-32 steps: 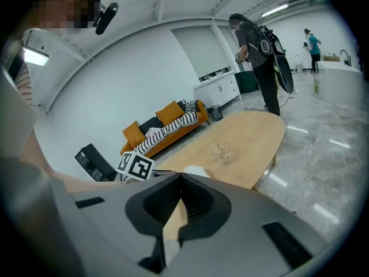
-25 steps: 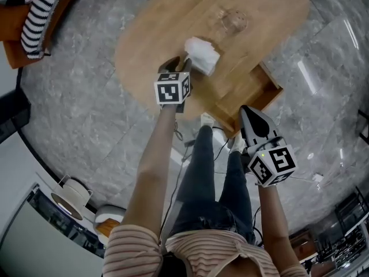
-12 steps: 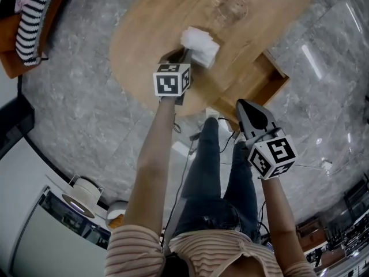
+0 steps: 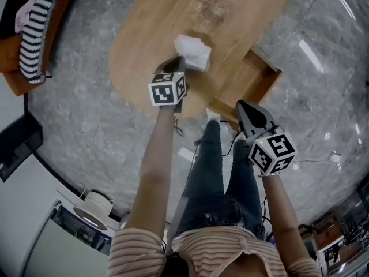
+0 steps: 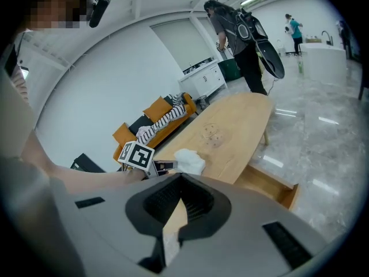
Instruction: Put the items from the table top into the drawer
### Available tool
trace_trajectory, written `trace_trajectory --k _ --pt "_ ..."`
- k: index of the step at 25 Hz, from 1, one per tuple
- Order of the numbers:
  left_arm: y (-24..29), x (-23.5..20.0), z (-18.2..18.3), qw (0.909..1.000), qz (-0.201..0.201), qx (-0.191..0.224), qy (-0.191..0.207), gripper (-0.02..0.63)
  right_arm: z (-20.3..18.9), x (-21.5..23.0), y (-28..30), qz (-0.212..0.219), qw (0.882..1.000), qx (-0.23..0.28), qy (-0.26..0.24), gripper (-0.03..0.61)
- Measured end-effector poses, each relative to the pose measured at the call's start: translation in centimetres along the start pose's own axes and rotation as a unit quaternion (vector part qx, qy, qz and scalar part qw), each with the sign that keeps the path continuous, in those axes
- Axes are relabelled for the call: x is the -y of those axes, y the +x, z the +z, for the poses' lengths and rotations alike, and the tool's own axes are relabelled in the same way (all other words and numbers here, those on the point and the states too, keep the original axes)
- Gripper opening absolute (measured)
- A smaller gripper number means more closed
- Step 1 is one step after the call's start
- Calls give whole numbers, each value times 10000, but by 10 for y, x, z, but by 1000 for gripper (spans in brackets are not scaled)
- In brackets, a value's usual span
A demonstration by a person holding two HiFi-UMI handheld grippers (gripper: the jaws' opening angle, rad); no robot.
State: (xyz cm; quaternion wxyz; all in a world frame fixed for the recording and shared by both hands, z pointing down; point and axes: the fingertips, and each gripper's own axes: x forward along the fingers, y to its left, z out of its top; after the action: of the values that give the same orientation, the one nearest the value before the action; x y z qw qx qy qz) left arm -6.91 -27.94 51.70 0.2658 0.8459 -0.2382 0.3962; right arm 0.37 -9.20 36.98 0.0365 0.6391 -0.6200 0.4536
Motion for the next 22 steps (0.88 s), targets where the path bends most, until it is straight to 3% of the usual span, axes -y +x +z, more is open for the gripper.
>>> trace_trajectory --k 10,17,22 --pt "-45 69 10 9984 -350 398 -214 25 3 32 -57 -381 9983 392 223 8" --pt "-53 136 -6 9929 -601 635 -810 26 -13 68 -101 -657 9962 458 342 8" --pt "-52 176 -24 9846 -551 864 -1416 25 -26 86 -118 -496 9980 327 229 8"
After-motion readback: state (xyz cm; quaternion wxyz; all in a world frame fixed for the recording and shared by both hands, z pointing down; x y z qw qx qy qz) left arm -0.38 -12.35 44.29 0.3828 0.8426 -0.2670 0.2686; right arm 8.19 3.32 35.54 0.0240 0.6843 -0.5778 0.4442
